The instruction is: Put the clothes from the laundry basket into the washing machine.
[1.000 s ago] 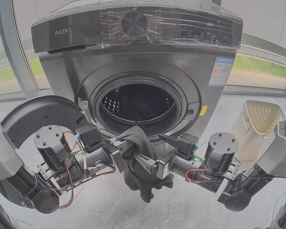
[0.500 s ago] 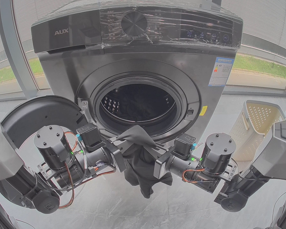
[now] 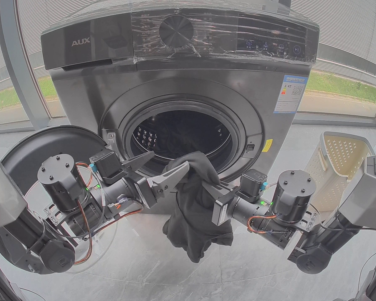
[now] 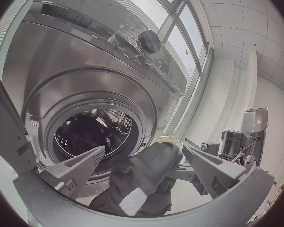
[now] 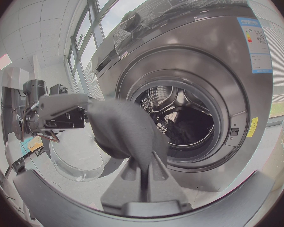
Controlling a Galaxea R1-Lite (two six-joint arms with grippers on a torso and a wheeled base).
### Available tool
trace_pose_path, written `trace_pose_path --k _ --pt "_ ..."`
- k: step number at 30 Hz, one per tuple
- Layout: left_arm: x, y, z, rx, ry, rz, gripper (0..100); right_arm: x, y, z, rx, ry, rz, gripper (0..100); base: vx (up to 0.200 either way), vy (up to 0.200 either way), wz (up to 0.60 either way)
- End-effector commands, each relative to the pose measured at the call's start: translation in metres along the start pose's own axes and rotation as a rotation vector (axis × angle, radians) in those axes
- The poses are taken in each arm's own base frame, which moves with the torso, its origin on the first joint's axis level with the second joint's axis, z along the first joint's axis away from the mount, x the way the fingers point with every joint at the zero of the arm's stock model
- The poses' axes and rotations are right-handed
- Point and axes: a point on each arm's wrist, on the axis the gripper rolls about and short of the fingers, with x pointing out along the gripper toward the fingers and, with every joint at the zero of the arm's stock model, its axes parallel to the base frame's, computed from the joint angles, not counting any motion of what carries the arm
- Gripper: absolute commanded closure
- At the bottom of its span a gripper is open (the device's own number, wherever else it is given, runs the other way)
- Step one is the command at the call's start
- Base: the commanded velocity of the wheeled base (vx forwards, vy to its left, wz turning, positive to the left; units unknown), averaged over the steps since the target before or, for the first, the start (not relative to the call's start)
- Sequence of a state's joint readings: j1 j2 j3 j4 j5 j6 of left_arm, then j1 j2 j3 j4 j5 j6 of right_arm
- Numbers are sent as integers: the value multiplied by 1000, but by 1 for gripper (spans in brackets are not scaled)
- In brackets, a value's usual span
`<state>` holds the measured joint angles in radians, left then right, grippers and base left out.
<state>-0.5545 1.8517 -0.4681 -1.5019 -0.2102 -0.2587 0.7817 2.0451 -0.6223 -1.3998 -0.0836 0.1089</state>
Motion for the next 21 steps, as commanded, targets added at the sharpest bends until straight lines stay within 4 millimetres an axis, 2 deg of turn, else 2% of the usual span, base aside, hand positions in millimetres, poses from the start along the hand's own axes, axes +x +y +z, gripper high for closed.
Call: trace_pose_path --k 1,9,17,21 --pt "-1 8 1 0 -4 30 0 -5 -4 12 6 -34 -12 100 0 0 0" --pt "-6 12 -13 -9 55 52 0 -7 -12 24 22 -74 -39 100 0 0 0" --pt "-19 15 -48 -3 212 63 0 -3 -16 31 45 -97 -84 100 0 0 0" --pt "-19 16 -64 23 261 57 0 -2 -15 31 48 -95 -82 100 0 0 0"
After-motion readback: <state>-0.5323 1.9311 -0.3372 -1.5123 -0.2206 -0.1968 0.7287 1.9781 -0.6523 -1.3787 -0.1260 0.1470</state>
